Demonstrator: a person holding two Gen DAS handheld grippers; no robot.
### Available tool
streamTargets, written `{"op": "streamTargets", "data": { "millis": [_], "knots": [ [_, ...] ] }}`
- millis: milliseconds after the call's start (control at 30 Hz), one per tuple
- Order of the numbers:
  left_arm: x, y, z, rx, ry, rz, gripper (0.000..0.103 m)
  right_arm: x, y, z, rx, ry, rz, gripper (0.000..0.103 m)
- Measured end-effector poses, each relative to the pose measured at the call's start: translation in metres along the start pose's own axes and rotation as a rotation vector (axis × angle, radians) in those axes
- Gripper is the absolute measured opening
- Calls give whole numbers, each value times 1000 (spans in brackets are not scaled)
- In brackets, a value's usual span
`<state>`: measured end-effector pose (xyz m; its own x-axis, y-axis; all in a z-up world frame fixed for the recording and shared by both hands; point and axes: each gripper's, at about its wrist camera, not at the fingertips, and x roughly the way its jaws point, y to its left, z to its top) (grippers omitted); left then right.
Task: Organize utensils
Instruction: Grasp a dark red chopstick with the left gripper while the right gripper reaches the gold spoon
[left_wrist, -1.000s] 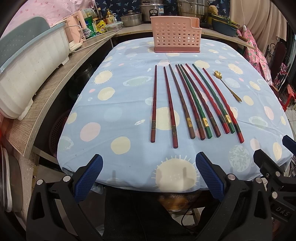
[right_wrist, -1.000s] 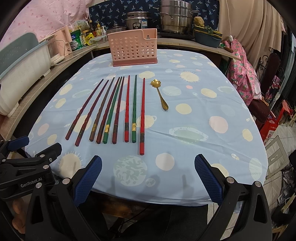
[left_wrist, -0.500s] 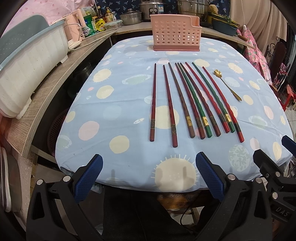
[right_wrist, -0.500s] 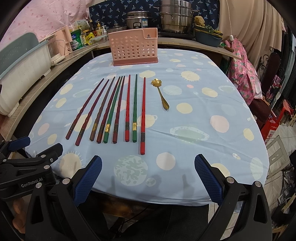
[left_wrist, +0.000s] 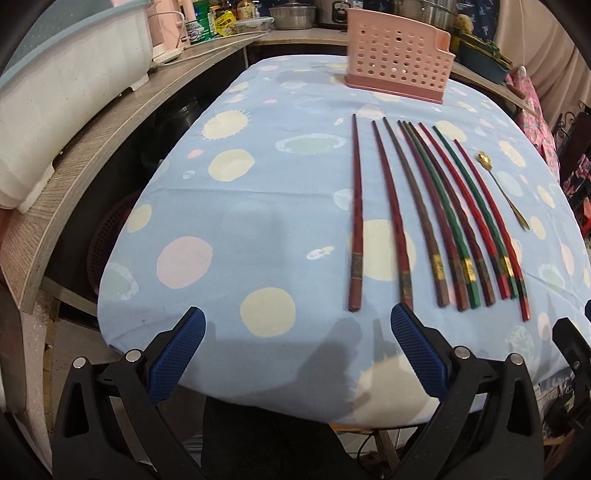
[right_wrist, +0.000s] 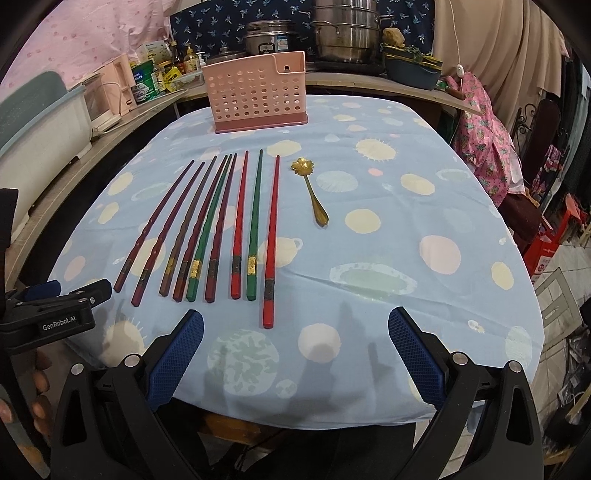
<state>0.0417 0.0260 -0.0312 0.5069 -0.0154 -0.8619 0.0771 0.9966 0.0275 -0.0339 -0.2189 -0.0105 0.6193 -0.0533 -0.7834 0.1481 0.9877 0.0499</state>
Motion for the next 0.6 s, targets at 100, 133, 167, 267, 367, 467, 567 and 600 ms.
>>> {"op": "streamTargets", "data": {
  "millis": [100,133,167,267,367,467,567,600],
  "knots": [
    [9,0,4,-3,0,3,96,8,-4,7,11,3,6,96],
    [12,-1,5,-1,2,5,96,10,-5,9,15,1,8,96],
    [16,-2,6,2,6,4,96,12,-5,11,18,-2,10,96],
    [25,-4,9,11,29,-4,94,19,-7,18,19,-9,9,96],
    [30,-4,10,13,35,-12,89,28,-7,25,16,-13,9,93],
    [29,-4,12,23,25,-23,75,36,-8,32,16,-15,16,90],
    [29,-4,15,18,29,-45,65,46,-10,39,13,-17,19,84],
    [29,-4,16,18,29,-48,60,49,-10,42,12,-19,20,82]
  ]
}}
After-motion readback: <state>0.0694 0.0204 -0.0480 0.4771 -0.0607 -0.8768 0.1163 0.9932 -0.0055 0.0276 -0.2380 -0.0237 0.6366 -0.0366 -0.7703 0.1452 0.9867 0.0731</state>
